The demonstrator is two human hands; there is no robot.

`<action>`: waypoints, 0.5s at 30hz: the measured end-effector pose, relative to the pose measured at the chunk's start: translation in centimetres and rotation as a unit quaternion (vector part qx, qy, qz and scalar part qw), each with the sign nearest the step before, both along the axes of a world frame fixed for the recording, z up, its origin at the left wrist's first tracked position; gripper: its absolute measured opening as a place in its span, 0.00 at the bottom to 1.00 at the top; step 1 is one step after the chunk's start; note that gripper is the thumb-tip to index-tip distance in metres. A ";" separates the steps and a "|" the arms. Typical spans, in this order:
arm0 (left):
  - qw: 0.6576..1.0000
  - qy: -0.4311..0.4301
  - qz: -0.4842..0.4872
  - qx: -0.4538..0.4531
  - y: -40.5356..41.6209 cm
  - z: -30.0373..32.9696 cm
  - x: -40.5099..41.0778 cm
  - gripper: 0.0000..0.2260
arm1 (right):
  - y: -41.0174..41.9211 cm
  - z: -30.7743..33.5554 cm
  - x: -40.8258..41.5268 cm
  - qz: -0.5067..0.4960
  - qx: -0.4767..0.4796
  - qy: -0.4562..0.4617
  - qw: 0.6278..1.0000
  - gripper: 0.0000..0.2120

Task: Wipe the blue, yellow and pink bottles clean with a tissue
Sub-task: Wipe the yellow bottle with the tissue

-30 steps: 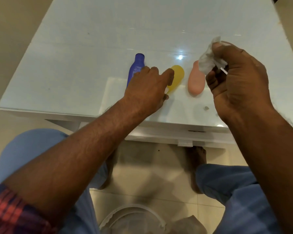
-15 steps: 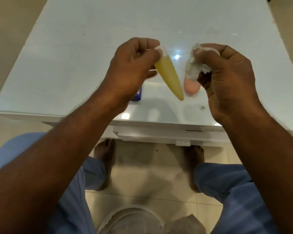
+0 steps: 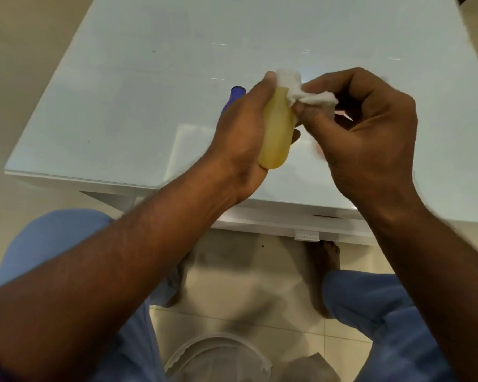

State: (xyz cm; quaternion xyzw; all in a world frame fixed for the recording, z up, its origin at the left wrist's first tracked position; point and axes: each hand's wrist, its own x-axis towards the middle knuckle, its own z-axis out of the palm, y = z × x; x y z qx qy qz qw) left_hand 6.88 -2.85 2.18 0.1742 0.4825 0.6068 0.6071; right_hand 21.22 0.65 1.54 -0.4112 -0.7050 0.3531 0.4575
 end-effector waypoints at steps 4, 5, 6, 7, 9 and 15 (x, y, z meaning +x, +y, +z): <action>0.997 -0.075 0.012 -0.008 0.2 0.1 -0.8 0.22 | -1.5 -0.4 -0.5 0.078 0.086 -0.069 0.991 0.03; 0.997 -0.077 0.012 -0.015 0.3 0.0 -1.1 0.22 | -1.9 -0.6 -0.6 0.104 0.104 -0.111 0.983 0.03; 0.998 -0.067 0.010 -0.020 0.3 -0.2 -1.4 0.22 | -2.2 -0.6 -0.7 0.123 0.112 -0.145 0.975 0.03; 0.999 -0.047 0.006 -0.024 0.2 -0.4 -1.5 0.22 | -2.2 -0.6 -0.7 0.129 0.115 -0.157 0.972 0.04; 1.000 -0.001 -0.013 -0.021 0.1 -0.7 -1.2 0.22 | -1.7 -0.3 -0.4 0.094 0.118 -0.110 0.982 0.05; 0.998 -0.044 -0.042 0.000 0.2 -1.1 -0.4 0.22 | -1.2 0.0 -0.1 0.059 0.085 -0.087 0.991 0.07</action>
